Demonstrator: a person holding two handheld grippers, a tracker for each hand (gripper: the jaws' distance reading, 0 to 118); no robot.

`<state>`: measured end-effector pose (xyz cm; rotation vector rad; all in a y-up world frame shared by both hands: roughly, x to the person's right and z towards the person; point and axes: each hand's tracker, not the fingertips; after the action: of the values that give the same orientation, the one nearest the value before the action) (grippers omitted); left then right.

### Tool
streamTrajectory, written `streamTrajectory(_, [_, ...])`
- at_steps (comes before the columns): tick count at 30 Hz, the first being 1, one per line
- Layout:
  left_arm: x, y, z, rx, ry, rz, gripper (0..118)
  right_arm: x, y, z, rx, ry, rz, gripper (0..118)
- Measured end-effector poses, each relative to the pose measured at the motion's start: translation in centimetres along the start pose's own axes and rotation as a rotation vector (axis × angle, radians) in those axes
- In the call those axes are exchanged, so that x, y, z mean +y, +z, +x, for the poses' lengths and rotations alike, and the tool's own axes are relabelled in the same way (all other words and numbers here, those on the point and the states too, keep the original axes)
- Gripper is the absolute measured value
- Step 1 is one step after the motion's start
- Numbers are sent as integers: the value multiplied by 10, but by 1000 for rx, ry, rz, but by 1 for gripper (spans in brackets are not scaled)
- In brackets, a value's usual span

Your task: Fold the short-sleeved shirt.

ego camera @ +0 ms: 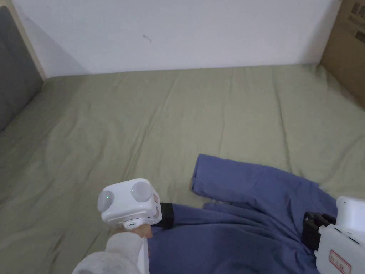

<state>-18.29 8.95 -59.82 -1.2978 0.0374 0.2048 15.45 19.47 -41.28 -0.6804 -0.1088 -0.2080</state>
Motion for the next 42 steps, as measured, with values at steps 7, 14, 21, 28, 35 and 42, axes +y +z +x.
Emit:
streamTrajectory(7, [-2,1,-7,-29,-9,12,0,-7,-8,18,-22,-28,-33,0])
streamTrajectory(14, [-11,50,-22,-135,3,136,0,45,-43,46,132,15,-97,1])
streamTrajectory(21, [-16,108,-15,-157,-57,318,0,132,-176,40,56,273,-179,88])
streamTrajectory(28, [-6,105,-19,-150,-77,326,0,131,-303,-10,85,422,-394,88])
streamTrajectory(35, [6,91,-27,-115,-88,302,0,127,-328,-9,101,416,-477,72])
streamTrajectory(42, [5,107,-31,-80,-71,324,0,135,-307,-5,59,292,-443,3])
